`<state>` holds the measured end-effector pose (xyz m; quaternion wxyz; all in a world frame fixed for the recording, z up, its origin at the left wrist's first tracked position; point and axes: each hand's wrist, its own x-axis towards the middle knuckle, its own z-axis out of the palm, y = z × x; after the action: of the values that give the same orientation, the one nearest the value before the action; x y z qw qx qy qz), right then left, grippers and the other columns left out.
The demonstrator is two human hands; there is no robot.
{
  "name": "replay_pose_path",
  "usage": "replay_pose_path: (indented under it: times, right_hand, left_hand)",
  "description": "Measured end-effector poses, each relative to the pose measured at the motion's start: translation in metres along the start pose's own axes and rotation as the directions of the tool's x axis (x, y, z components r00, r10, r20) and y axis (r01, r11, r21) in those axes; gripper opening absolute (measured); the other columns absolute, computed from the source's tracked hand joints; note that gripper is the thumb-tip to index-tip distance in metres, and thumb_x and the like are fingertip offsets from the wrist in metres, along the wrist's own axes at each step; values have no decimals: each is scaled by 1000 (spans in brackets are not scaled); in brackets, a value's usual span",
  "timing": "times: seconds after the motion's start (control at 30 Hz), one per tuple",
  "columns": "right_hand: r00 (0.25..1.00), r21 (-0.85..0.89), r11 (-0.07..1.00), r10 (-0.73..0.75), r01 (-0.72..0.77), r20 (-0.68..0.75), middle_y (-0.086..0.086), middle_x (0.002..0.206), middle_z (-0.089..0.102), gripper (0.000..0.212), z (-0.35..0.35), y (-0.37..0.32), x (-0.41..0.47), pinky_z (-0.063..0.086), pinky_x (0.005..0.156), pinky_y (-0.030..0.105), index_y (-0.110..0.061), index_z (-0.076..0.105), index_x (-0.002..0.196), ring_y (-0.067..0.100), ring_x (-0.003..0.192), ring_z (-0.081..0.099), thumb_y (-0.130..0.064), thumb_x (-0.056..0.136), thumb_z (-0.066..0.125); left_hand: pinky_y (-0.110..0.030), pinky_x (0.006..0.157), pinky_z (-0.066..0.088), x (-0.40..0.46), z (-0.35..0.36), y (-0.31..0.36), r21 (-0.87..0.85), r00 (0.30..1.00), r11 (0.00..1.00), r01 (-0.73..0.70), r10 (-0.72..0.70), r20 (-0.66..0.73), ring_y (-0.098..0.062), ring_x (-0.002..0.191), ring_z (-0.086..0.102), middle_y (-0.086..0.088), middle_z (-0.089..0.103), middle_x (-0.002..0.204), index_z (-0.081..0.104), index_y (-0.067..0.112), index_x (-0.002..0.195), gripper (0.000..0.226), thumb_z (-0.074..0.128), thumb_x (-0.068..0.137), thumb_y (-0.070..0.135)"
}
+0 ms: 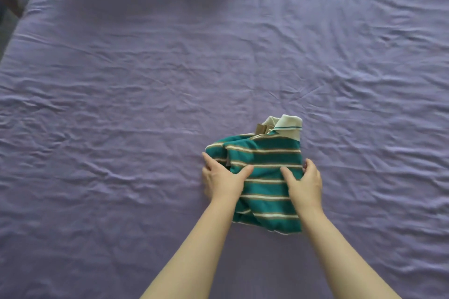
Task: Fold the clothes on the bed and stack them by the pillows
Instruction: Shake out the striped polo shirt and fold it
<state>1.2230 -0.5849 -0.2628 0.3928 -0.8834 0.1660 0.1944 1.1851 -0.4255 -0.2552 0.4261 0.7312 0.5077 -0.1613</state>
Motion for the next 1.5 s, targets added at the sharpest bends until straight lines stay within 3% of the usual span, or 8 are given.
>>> replay_pose_path:
  times: [0.17,0.3,0.63,0.87,1.07,1.23,1.37,1.5]
  right_hand:
    - [982,189,973,108,-136,152,0,100,66,26,-9,-3,16,45,66,24,-15,60,100,15,86,60,-33,83,68]
    - [987,285,958,-52,7,150,-8,87,65,8,-27,-4,11,46,64,26,-26,56,86,11,85,62,-33,90,59]
    - [945,162,932,-320,326,-59,-16,92,61,13,-162,9,-18,42,68,14,-26,52,105,-5,84,57,-32,94,52]
    - [928,155,924,-316,348,-198,-21,90,60,11,-292,60,-40,39,62,6,-35,51,105,-6,83,57,-30,95,52]
    - [931,148,931,-302,334,-206,-3,128,55,47,-412,123,-53,44,95,37,-32,44,133,17,113,55,-17,90,55]
    - [904,102,925,-328,367,-274,-3,128,51,50,-507,178,-71,40,77,11,-29,41,137,-5,87,58,-14,91,55]
    - [894,78,934,-306,349,-326,-3,130,50,47,-578,213,-76,37,87,20,-26,41,137,17,115,53,-16,93,54]
    - [865,26,940,-302,340,-400,-2,130,53,44,-635,239,-72,39,89,23,-23,42,137,17,108,55,-18,94,54]
  left_hand:
    - [-44,93,50,14,-10,-5,-305,993,951,43,-7,116,-25,104,61,-6,64,114,55,11,114,54,78,73,38]
    - [-36,83,49,5,-14,-5,-386,972,921,-62,143,186,-12,95,58,6,60,104,49,30,95,23,68,84,38]
    - [-44,95,48,-82,18,49,-435,873,854,-284,418,250,-15,102,59,6,61,106,47,31,97,18,48,93,48]
    - [-44,93,51,-190,93,93,-502,785,825,-259,483,388,-18,105,60,1,61,114,46,33,105,22,46,93,52]
    - [-38,81,54,-295,175,116,-552,750,796,-250,520,410,-19,99,63,-2,62,111,48,30,107,22,46,95,48]
    - [-41,78,56,-380,246,134,-602,702,767,-220,553,449,-23,99,65,-5,64,111,50,29,108,20,47,96,44]
    - [-47,86,55,-438,288,157,-595,650,769,-232,578,494,-24,101,64,-4,63,113,47,28,120,28,46,96,44]
    - [-49,92,51,-480,319,192,-551,585,777,-305,609,535,-23,103,62,-4,62,114,47,33,110,15,44,98,41]
